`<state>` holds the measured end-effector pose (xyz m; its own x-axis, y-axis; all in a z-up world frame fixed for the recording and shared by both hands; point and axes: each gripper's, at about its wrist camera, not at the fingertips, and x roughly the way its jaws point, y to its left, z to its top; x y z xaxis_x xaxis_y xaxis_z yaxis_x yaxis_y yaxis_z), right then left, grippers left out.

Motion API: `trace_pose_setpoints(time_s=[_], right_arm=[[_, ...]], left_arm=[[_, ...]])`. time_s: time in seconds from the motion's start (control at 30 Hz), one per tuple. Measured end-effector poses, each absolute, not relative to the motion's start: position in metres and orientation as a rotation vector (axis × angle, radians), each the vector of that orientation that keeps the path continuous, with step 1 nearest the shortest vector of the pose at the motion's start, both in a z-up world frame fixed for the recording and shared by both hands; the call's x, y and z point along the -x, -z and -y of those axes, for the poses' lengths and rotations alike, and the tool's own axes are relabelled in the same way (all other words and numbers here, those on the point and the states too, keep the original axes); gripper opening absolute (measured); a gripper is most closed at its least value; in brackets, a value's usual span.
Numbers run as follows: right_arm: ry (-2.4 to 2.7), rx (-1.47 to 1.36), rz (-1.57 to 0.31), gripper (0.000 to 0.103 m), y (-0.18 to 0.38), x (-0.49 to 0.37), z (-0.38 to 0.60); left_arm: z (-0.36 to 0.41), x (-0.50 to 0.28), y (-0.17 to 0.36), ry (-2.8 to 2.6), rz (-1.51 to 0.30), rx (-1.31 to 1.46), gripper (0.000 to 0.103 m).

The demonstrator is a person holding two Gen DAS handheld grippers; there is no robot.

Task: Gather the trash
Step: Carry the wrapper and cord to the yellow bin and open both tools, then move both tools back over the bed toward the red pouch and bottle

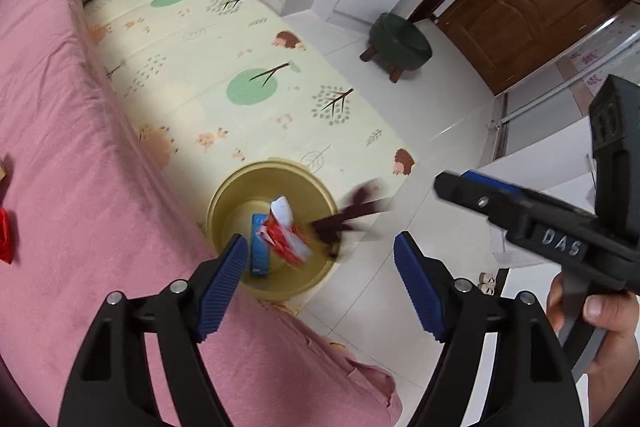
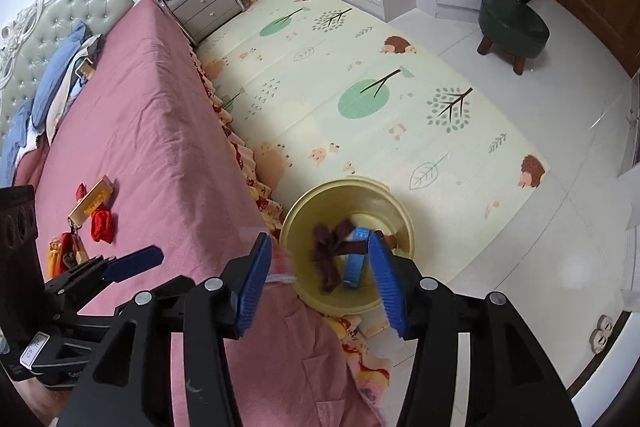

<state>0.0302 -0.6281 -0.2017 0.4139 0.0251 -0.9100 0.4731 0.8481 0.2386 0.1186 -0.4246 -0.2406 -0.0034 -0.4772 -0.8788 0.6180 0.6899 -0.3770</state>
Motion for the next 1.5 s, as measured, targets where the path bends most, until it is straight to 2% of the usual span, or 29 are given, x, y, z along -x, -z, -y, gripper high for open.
trace_pose_setpoints(time_s=[0.3,0.6,1.13,1.5], right_arm=[[0.244,-0.525,-1.075,0.050,0.185,-0.041,0.609],[0.106,-0.467,-1.055,0.050,0.163,-0.071,0.549],[-0.249,-0.302,-1.089,0.050,0.153,-0.134,0.361],[-0.394,-0.196,-1.066,0.050,0.157,-0.172,0.250]], left_arm=[[0.403,-0.122,0.230,0.819,-1.305,-0.106,0.077],[0.347,-0.126,0.209,0.728,-1.253,-0.057,0.077],[0.142,-0.146,0.195,0.359,-1.197,0.131,0.078],[0.031,-0.170,0.196,0.189,-1.124,0.145,0.078]])
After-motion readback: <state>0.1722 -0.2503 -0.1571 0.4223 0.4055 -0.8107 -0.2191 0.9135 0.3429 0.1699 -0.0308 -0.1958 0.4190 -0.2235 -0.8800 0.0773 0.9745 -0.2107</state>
